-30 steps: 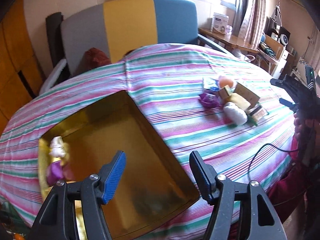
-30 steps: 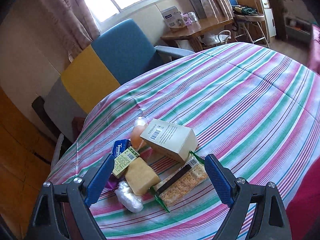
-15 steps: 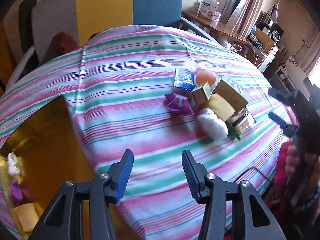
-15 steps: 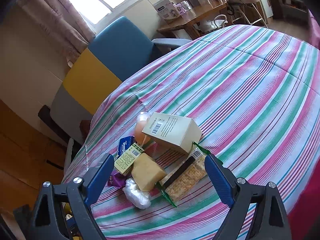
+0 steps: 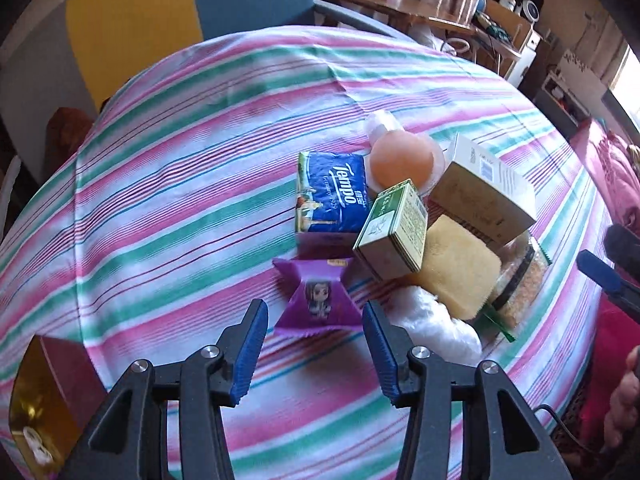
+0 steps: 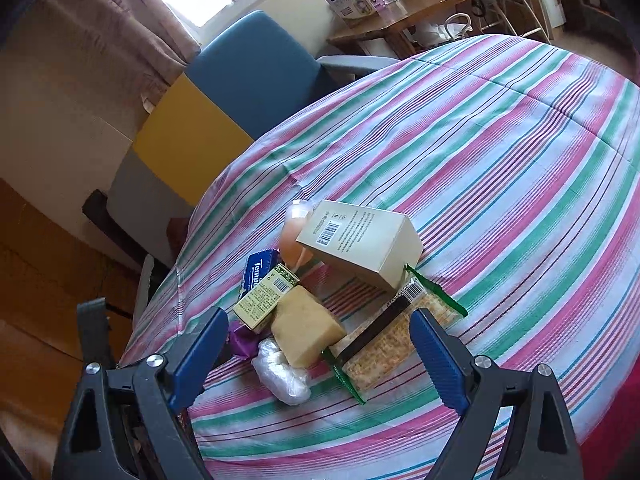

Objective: Organize objects
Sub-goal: 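Grasp the purple snack packet with the left tool while the right tool grasps the cracker packet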

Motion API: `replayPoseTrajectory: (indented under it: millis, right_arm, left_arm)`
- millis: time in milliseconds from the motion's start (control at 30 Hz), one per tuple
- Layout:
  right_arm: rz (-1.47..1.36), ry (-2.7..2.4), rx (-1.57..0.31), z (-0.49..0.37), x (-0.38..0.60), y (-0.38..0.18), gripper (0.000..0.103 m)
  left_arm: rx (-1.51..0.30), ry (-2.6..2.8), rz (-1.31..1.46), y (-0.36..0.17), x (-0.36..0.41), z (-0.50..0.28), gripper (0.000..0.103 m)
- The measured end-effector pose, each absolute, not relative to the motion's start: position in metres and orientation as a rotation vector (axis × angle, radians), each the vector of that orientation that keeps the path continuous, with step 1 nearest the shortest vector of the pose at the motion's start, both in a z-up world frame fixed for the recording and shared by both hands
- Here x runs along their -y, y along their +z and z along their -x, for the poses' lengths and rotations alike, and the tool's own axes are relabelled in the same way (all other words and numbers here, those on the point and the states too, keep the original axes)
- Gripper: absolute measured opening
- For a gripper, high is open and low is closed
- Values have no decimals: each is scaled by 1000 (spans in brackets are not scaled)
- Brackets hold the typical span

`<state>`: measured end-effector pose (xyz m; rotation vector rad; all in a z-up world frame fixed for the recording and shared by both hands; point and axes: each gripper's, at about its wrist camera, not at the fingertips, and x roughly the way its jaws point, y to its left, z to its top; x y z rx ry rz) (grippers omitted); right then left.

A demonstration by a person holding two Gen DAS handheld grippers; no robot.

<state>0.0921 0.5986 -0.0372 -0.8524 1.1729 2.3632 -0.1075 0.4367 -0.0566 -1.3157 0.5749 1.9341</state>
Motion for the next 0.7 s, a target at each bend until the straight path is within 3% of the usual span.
replayPoseTrajectory:
  millis: [200, 233, 267, 400, 700]
  right_arm:
    - [866, 2363, -1184, -90, -598, -39, 93]
    - [870, 2363, -1181, -89, -598, -39, 93]
    - [873, 2364, -1176, -89, -598, -39, 93]
    - [888, 2366, -1158, -87, -596, -39, 93]
    - [956, 2387, -1080, -78, -589, -40, 91]
  left_arm:
    - [-634, 1894, 1349, -76, -456, 120, 50]
    - [-647, 1891, 1346, -79, -458, 122, 48]
    - [-650, 1887, 1346, -82, -458, 123, 38]
    - [-599, 1892, 1334, -84, -444, 120, 31]
    - [-415, 1934, 1303, -52, -377, 82, 31]
